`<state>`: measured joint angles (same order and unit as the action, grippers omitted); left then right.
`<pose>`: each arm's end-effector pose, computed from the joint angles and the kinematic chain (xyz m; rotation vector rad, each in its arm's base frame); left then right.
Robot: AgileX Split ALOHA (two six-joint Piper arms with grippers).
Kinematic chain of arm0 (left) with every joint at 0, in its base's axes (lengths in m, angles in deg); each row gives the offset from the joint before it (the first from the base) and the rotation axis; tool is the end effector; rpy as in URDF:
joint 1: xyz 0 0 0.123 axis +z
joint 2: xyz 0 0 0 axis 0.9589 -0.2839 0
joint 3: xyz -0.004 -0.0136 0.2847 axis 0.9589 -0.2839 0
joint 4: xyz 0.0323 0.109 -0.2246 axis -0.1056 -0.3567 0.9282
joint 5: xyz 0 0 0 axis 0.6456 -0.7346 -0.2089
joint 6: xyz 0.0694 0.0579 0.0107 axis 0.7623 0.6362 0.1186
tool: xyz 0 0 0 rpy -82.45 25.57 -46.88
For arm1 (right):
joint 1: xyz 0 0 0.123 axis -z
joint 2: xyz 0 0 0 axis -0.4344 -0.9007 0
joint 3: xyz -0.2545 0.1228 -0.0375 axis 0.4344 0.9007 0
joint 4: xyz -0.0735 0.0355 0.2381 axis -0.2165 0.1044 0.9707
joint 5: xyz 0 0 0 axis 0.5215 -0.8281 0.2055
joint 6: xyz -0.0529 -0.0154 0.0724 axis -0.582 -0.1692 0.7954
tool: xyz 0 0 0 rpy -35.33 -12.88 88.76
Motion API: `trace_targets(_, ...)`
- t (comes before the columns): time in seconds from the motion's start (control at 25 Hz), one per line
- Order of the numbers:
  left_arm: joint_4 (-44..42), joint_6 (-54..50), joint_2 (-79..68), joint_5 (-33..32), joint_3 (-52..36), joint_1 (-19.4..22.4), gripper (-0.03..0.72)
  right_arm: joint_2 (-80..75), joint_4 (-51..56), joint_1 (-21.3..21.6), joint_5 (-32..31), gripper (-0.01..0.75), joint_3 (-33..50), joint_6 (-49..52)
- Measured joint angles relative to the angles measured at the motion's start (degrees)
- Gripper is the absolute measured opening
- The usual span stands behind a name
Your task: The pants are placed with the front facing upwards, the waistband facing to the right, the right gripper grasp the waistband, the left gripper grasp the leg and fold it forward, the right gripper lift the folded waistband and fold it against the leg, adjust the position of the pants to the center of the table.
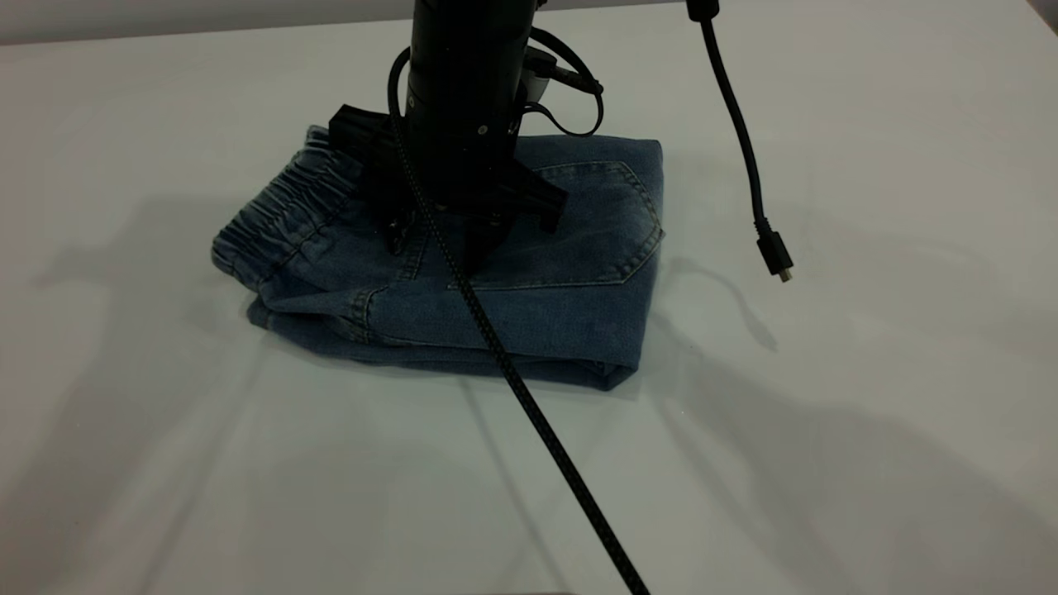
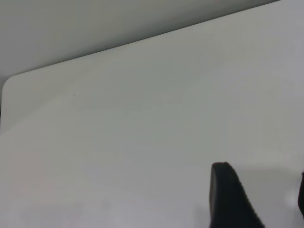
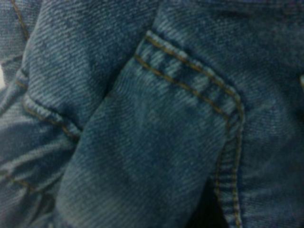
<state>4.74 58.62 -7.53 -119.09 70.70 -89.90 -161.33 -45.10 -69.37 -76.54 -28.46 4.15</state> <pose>0.3338 -0.0680 0.3498 0.2650 2.2504 0.2714 0.3558 0.3612 0.0598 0.4612 3.0693 0.4613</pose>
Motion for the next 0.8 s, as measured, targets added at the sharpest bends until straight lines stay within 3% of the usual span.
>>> trace_targets(0.24, 0.1, 0.0, 0.0, 0.2, 0.0, 0.0, 0.317, -0.1, -0.1, 0.0, -2.5, 0.37, -0.3, -8.2)
trace_targets(0.64, 0.1, 0.0, 0.0, 0.4, 0.0, 0.0, 0.317, -0.1, -4.2, 0.0, -16.1, 0.347, -0.5, -27.8)
trace_targets(0.8, 0.1, -0.1, 0.0, 0.5, 0.0, 0.0, 0.317, -0.1, -6.1, 0.0, -18.8, 0.347, -0.5, -33.0)
